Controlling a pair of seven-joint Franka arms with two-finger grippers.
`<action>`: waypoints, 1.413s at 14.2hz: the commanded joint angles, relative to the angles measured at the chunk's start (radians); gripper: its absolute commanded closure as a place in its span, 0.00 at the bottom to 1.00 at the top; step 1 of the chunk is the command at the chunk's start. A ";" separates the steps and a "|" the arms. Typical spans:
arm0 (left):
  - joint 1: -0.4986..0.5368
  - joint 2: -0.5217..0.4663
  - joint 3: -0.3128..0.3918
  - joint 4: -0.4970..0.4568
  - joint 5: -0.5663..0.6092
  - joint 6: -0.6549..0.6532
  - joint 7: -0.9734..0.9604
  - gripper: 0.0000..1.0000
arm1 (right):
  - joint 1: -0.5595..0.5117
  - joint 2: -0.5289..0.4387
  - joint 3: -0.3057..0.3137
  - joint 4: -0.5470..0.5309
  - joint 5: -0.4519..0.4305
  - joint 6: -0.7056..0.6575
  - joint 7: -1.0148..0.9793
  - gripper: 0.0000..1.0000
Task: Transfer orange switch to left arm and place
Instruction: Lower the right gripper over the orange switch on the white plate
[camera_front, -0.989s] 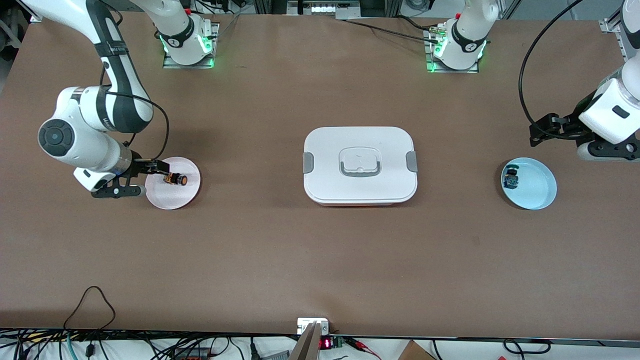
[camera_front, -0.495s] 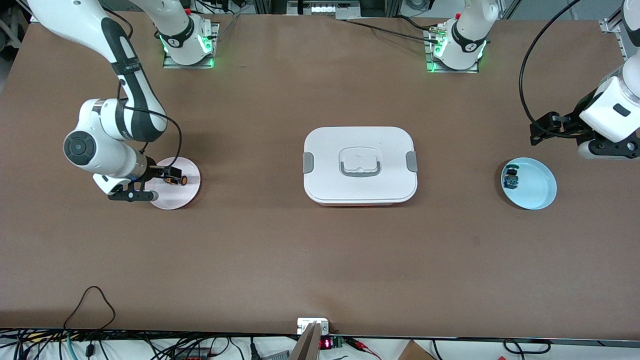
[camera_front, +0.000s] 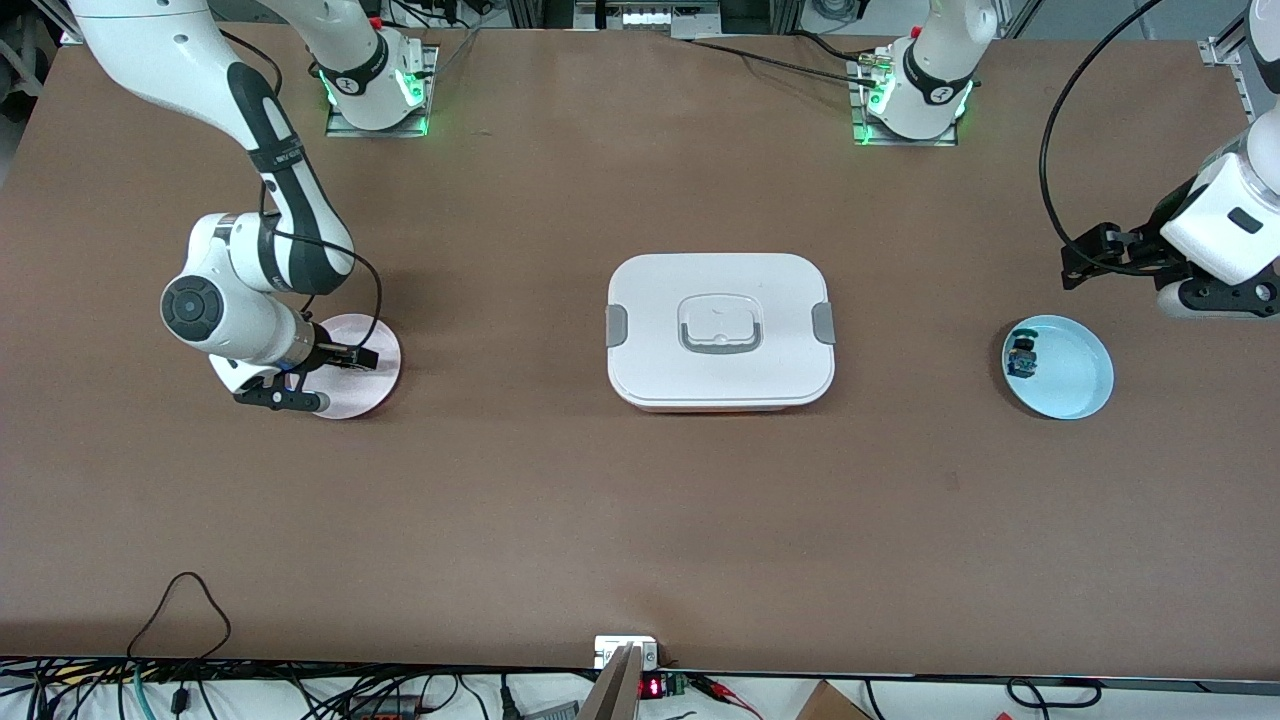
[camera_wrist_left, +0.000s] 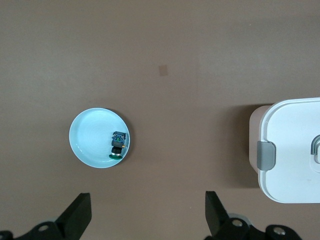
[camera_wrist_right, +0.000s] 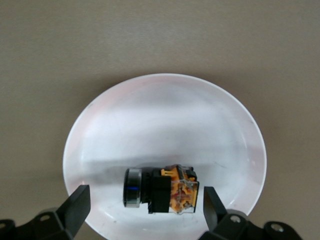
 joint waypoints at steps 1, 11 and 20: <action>0.002 -0.003 -0.005 0.016 0.017 -0.021 0.011 0.00 | -0.009 -0.002 0.000 -0.018 0.015 0.012 0.032 0.00; 0.005 0.000 -0.003 0.019 0.019 -0.035 0.004 0.00 | -0.008 0.009 0.000 -0.060 0.017 0.056 0.049 0.00; 0.002 0.000 -0.006 0.021 0.016 -0.037 0.007 0.00 | -0.003 0.017 0.000 -0.081 0.017 0.099 0.051 0.00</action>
